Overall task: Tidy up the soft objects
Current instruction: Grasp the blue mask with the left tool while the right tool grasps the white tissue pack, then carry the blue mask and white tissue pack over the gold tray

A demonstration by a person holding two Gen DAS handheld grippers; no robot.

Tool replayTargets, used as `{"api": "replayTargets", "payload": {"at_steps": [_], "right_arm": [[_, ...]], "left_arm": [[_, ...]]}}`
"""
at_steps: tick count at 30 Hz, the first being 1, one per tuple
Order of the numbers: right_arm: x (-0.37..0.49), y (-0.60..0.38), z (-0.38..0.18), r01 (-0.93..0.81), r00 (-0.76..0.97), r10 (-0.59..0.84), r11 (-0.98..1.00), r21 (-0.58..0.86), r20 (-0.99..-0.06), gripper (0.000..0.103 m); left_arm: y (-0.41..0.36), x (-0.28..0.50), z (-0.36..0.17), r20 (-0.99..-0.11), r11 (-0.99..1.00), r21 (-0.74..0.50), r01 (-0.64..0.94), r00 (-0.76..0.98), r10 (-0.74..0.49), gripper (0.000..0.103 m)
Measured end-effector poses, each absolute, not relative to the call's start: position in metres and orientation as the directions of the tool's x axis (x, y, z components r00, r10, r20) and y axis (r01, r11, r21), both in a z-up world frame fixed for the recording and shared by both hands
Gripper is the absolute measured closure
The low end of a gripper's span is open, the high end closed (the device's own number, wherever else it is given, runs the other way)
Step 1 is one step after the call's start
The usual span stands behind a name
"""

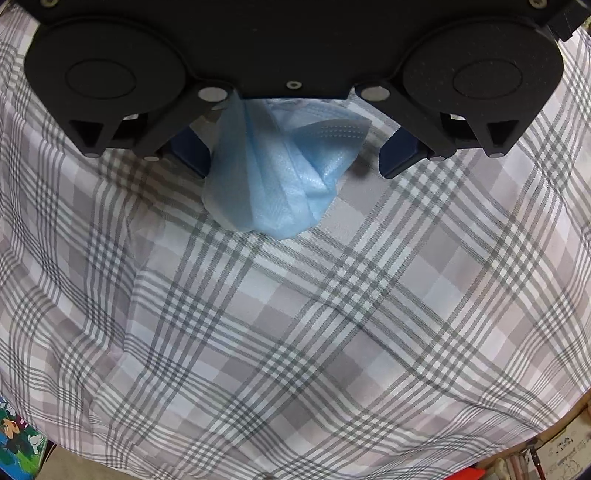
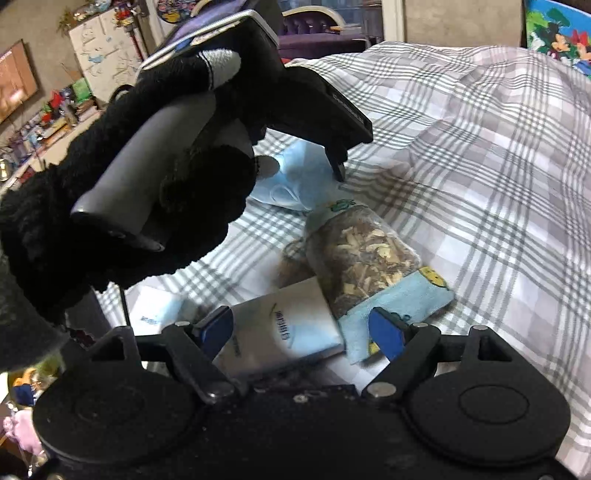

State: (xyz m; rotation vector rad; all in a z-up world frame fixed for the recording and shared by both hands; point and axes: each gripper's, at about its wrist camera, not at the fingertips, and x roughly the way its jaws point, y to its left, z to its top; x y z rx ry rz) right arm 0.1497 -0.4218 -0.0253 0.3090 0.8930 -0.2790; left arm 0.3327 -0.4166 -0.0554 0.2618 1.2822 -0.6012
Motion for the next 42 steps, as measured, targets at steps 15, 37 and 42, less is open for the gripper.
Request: {"api": "replayTargets", "payload": {"at_steps": [15, 37, 42], "right_arm": [[0.167, -0.4, -0.044, 0.301, 0.535, -0.138, 0.953, 0.036, -0.834, 0.028], [0.145, -0.418, -0.021, 0.339, 0.665, -0.09, 0.921, 0.193, -0.741, 0.028], [0.148, -0.409, -0.022, 0.345, 0.649, -0.134, 0.929, 0.134, -0.749, 0.028]], "left_arm": [[-0.411, 0.343, -0.071, -0.955, 0.812, -0.181, 0.554, 0.097, -0.279, 0.023], [-0.305, 0.323, 0.025, -0.936, 0.841, -0.188, 0.508, 0.166, -0.31, 0.04], [-0.255, 0.301, 0.048, -0.935, 0.857, -0.167, 0.487, 0.196, -0.294, 0.04]]}}
